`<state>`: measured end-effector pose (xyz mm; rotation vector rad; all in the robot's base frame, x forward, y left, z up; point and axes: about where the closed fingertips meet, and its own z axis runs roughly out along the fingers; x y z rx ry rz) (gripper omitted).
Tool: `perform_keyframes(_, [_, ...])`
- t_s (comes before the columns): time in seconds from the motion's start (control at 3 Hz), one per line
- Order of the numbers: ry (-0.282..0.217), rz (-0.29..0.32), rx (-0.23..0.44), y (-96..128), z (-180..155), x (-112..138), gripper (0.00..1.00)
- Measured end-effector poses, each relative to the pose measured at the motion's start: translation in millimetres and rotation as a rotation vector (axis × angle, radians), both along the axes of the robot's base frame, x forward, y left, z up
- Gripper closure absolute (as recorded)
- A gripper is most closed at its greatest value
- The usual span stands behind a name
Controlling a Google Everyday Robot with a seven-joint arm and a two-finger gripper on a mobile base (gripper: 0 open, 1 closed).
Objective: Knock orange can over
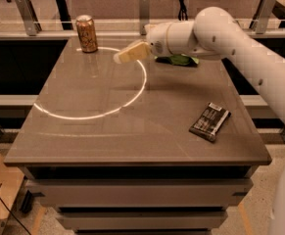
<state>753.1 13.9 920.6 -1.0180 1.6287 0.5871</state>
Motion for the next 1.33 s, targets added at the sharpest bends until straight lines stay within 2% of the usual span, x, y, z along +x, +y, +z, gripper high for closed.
perform_keyframes(0.33, [0.018, -0.002, 0.056, 33, -15, 29, 0.00])
perform_keyframes(1.33, [0.023, -0.021, 0.114, 121, -33, 81, 0.00])
